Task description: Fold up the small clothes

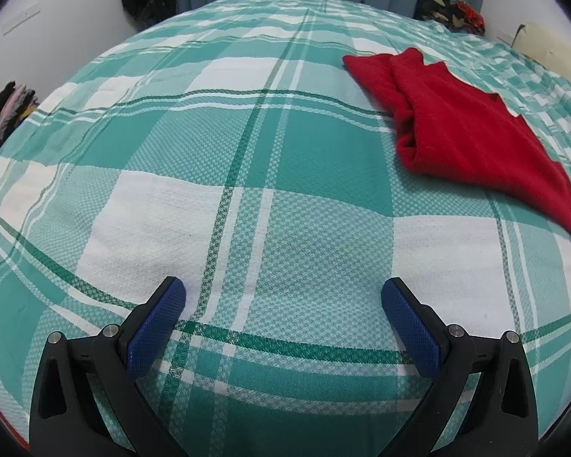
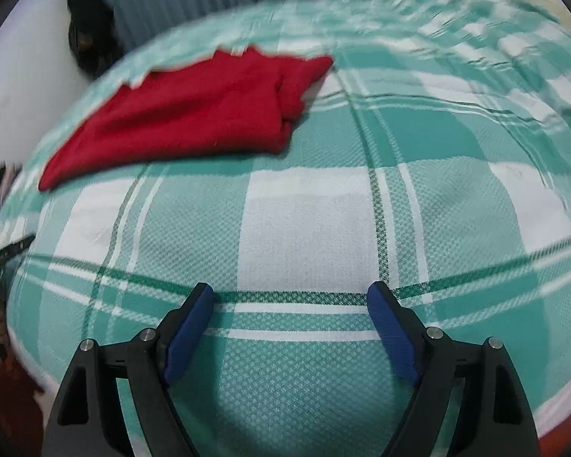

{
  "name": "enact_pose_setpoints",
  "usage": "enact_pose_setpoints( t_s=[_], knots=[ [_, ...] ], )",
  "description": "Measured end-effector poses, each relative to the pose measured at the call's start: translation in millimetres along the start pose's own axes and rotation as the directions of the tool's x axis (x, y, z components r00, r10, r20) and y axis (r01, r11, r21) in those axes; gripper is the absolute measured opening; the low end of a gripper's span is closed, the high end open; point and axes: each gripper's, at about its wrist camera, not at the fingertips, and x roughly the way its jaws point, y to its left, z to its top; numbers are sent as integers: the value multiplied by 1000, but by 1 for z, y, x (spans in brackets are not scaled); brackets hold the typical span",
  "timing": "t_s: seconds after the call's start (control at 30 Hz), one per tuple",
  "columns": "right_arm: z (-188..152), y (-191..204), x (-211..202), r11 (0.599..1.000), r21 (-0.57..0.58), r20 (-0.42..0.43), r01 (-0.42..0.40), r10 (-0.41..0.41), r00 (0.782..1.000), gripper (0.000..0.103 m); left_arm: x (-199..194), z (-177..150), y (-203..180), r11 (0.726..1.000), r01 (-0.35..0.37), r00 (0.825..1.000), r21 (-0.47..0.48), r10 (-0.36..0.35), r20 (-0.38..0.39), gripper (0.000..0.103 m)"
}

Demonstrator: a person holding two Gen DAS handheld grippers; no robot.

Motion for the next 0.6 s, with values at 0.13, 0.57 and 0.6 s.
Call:
enact_pose_setpoints(
  t_s=[0.13,0.57,0.6],
  knots=[
    [64,27,-33,979,-199,52,-51,62,997,74,-1,-3,-1,1000,-1,999,4,1,32,102],
    [269,175,115,647,-693,-240,-319,210,948,34,0,-2,-3,1000,-4,998,10,3,61,102],
    [274,181,127,628,-702,-277,-336,193,941,34,0,-2,-3,1000,-4,998,11,3,61,102]
  ],
)
